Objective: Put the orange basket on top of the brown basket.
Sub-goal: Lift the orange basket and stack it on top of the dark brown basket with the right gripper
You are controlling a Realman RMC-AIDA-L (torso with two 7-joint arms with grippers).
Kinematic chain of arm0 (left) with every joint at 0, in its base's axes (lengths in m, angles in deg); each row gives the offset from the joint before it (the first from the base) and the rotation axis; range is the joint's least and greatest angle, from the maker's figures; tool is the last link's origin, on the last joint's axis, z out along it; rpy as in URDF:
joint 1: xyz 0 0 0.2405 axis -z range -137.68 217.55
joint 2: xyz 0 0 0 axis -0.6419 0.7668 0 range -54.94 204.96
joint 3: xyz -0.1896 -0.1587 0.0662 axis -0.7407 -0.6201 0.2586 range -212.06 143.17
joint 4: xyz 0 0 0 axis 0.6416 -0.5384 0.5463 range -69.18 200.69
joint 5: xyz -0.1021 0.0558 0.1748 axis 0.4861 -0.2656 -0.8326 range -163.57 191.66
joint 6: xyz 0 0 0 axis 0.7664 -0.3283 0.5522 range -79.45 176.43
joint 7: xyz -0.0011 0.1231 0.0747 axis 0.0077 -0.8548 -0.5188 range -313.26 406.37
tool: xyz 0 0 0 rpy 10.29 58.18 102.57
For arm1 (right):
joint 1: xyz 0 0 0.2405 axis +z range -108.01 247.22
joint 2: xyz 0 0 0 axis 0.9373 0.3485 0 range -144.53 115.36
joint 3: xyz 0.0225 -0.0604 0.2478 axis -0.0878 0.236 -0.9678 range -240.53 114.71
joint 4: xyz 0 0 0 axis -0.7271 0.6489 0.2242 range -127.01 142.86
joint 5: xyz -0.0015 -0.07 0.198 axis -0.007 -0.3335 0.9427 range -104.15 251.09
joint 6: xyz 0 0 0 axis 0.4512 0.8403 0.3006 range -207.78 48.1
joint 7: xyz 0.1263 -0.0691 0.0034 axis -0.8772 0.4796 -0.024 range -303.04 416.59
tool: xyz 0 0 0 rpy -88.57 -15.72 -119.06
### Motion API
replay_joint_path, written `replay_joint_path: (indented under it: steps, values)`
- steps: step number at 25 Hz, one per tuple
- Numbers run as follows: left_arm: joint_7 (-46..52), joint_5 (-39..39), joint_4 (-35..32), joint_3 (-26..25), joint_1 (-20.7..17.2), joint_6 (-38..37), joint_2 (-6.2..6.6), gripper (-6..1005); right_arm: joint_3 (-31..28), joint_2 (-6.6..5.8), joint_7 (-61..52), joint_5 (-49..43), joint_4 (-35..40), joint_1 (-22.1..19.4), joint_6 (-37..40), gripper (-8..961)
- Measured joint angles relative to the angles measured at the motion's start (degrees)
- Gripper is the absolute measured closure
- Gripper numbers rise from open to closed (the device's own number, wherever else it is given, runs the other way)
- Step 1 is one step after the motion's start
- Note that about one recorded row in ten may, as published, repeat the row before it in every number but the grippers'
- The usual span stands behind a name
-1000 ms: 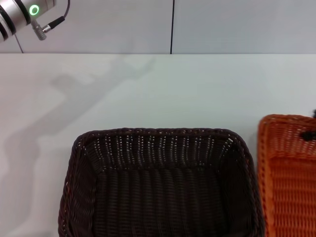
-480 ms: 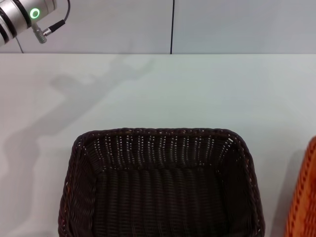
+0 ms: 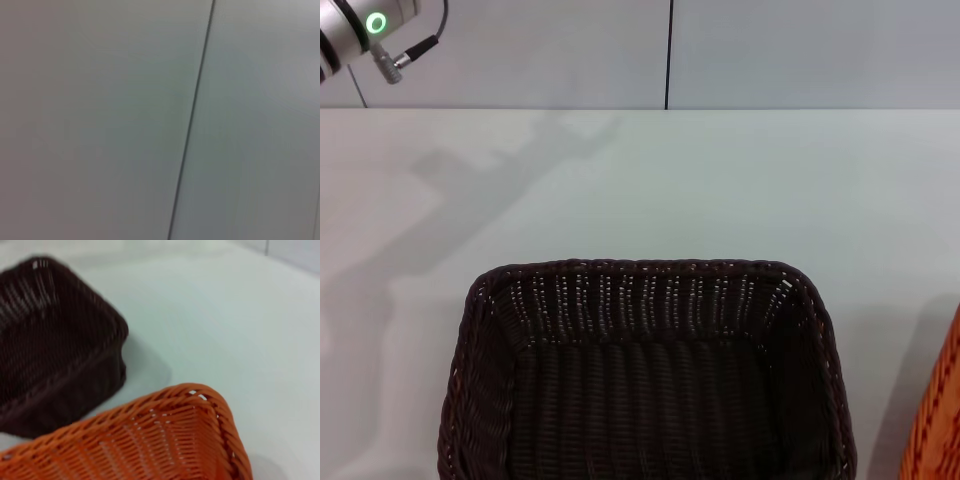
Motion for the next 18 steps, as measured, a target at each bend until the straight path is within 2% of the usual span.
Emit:
replay_joint_path:
  steps: [5,11,15,18]
  values:
    - [-0.07,0.02,0.00,-2.22,-0.35,0.00,0.01,170,-4.13,-0.28,0.22,7.02,1.99,-4.15,4.29,801]
    - [-0.09,0.02,0.45,-2.98,-1.13,0.00,0.10,170,-13.78,-0.16,0.07,10.33,6.78,-7.83,8.31,800]
    - [-0.09,0.00,0.65,-3.74,-1.38,0.00,0.19,170,-17.87,-0.07,-0.03,17.01,6.04,-10.16,8.06,800]
    - [-0.09,-0.06,0.65,-4.14,-1.50,0.00,0.28,170,-18.88,0.64,-0.03,23.15,4.26,-11.70,6.90,800]
